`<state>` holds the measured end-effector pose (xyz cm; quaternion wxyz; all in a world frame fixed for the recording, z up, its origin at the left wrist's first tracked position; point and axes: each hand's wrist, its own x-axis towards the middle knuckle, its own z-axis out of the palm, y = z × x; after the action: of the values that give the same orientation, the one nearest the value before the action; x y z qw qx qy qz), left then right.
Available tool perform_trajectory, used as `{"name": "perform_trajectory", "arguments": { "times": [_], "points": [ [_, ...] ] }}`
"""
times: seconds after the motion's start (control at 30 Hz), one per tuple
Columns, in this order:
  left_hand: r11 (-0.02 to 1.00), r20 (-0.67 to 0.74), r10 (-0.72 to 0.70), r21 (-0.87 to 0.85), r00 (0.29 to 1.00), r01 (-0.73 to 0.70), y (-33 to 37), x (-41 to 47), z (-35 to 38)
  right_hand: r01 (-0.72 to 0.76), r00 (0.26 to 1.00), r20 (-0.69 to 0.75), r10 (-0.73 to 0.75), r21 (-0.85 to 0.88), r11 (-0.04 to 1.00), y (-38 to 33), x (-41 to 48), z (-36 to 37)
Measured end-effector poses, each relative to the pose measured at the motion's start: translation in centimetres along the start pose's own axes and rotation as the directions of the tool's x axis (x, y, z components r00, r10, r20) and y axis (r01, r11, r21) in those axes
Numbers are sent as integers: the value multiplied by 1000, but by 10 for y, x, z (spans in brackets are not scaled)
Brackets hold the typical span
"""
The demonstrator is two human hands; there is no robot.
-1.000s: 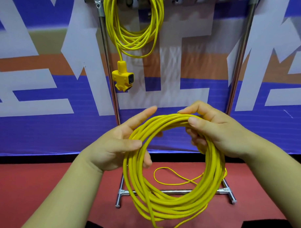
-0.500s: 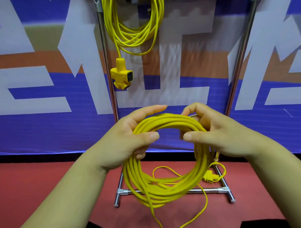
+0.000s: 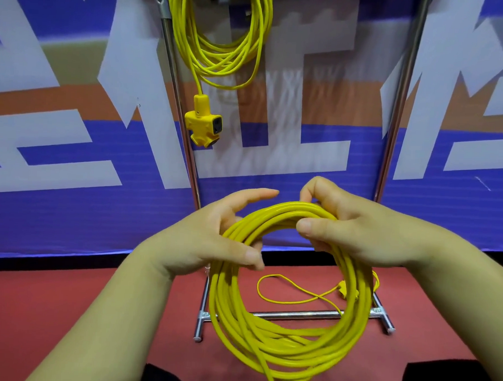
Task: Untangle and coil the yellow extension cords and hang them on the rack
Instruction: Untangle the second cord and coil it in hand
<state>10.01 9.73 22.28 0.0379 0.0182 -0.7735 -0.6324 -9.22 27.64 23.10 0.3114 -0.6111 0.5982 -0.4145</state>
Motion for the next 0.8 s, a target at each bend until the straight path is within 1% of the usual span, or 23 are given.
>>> {"name": "perform_trajectory", "arguments": {
  "times": [0.1,0.13,0.23,0.33,0.4,0.5,0.63,0.73,0.8],
  "points": [
    [999,27,-37,25,999,36,3,11,8,-28,998,49,30,-55,998,0,0,4],
    [999,12,-31,41,999,30,3,13,10,-33,998,58,36,-58,998,-1,1,5],
    [997,-75,55,66,996,-50,1,13,16,-31,999,27,32,-16,999,-3,3,5],
    [988,-124,150,-17,981,-154,1,10,18,-7,1000,-25,7,-26,1000,-3,3,0],
    [975,-188,192,-72,963,-208,2,9,17,16,998,-53,-18,-38,999,-3,3,-3],
    [963,-240,224,-96,944,-253,0,6,15,70,994,-90,-68,19,997,0,6,-1],
    [950,-230,232,-155,945,-271,-4,4,16,163,984,-104,-148,154,975,1,7,1],
    [918,-189,238,-275,953,-284,-6,3,15,228,967,-161,-200,183,956,-4,6,3],
    [902,-186,236,-324,954,-286,-6,3,15,229,962,-191,-195,180,956,-7,5,5]
  ]
}}
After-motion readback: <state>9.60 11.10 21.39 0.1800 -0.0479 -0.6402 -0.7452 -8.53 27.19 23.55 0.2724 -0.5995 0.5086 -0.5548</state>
